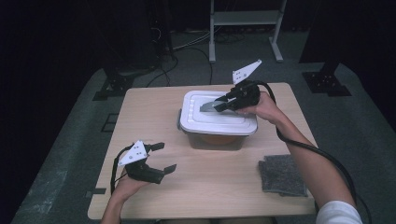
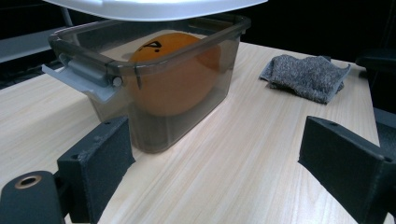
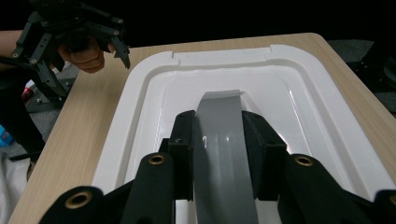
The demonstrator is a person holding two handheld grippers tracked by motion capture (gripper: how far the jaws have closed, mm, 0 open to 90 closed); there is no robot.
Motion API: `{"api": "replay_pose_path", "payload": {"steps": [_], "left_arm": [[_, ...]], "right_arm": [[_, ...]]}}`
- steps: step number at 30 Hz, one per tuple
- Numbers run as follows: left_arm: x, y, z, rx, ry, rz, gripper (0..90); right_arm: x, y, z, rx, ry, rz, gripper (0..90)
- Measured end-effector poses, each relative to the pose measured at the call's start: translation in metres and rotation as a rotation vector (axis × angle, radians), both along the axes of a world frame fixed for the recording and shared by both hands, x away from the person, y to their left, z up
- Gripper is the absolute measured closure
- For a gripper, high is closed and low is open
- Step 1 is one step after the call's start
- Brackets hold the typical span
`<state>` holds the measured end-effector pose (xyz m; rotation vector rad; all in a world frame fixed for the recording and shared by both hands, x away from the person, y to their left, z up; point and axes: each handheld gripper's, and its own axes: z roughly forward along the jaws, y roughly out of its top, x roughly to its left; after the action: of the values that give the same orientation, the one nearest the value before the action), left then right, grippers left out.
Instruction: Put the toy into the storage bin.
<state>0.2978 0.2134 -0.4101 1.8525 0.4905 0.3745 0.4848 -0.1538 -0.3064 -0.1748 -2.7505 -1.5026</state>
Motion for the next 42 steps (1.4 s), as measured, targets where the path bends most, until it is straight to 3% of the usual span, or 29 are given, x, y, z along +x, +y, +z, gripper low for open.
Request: {"api": "replay_pose_path", "payload": {"steps": [15,42], "left_arm": [[0.000,0.003,0.001,-0.012,0.000,0.008,8.6],[0.000,0.002,0.001,-0.014,0.001,0.000,8.6]], "right_arm": [[0.009,0.004,-0.015,-0.038,0.021,-0.001,65.9],[0.021,0.009,-0.033,-0.047,0.045,0.011,65.8]]}}
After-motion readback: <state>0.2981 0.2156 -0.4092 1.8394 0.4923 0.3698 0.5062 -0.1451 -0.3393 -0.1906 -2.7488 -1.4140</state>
